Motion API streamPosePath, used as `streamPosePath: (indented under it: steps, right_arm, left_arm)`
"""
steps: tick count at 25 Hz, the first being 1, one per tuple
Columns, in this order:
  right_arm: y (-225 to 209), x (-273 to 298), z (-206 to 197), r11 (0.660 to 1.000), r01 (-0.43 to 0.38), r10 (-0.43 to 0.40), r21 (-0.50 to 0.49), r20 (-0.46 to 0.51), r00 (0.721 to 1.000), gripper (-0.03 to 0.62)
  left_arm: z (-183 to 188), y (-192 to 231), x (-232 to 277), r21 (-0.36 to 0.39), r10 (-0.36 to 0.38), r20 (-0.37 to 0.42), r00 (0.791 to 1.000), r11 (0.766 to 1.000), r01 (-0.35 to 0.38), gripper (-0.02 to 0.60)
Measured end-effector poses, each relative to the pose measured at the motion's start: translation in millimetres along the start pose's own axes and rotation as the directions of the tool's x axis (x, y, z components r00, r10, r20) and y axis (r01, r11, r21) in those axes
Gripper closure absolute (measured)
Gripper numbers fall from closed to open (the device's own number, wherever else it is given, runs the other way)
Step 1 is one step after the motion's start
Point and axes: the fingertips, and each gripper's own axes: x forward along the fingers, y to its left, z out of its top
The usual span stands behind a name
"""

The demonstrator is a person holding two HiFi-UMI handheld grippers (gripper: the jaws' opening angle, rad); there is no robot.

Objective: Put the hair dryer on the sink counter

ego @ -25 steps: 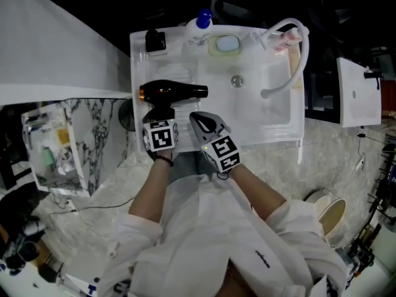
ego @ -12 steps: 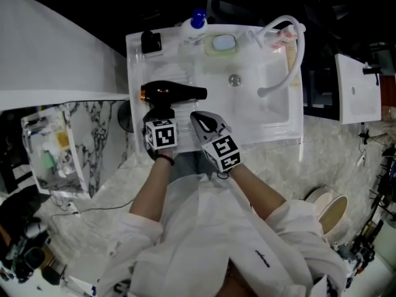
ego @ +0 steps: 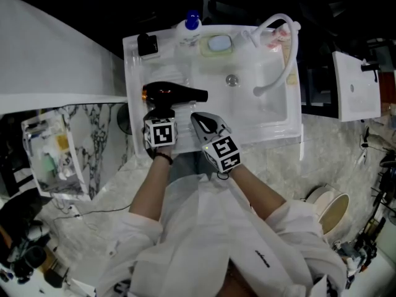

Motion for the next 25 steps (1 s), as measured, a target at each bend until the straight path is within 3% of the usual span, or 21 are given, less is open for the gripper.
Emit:
streamPosePath:
  steps: [12,25]
  right_arm:
    - [0.8,-4.5,-1.7,1.000,0.000,0.000,-0.003,-0.010,1.000,0.577]
    - [-3.4,-10.7,-0.9,1.000,0.013,-0.013,-0.007,-0.017,1.000,0.577]
  left_arm:
    - [-0.9,-1.9,1.3,-0.032,-0.027,-0.001,1.000,0.999,0.027,0.316]
    - [-1.2,-3.7,0.4,-0.013,-0.025,-0.007,1.000,1.000,0.025,0.293]
